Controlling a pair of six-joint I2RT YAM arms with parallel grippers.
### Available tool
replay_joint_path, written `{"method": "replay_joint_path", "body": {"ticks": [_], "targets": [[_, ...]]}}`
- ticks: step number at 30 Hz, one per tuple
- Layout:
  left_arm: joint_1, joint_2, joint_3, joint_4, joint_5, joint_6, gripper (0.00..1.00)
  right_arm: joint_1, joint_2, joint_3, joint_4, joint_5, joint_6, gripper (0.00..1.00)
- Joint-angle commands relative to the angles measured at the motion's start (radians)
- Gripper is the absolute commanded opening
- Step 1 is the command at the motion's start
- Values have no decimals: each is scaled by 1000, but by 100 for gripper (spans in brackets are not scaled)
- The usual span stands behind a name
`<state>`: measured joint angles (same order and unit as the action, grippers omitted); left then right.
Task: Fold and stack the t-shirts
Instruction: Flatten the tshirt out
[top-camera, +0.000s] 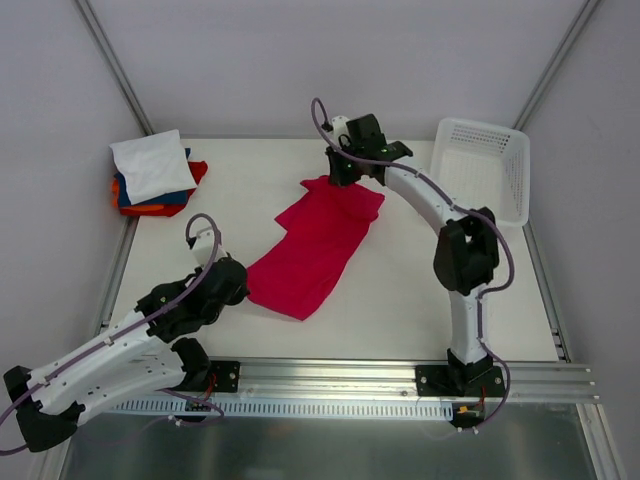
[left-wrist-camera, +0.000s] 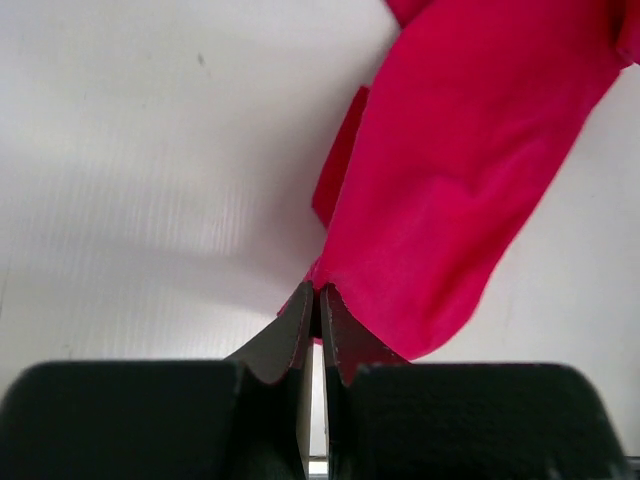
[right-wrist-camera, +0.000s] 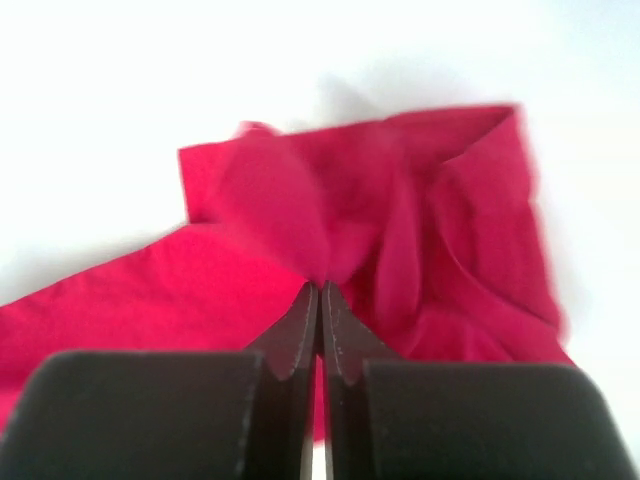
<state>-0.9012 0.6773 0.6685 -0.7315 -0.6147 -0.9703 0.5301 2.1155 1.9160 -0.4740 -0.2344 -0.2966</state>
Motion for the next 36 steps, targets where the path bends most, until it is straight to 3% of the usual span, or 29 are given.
{"method": "replay_joint_path", "body": {"ticks": [1,16,27,36], "targets": [[13,27,112,-2,-68,123,0,7,-228,52,-60,36,-45,0],[13,-88,448,-42,-118,449,0,8,-761,97,-213,280,-153,0],[13,-216,770,-43,-111,708,0,7,-1219,-122,-42,330,-200,0],[70,-225,928,-40,-17,772,0,8,-1352,-141,5,307,-187,0]]}}
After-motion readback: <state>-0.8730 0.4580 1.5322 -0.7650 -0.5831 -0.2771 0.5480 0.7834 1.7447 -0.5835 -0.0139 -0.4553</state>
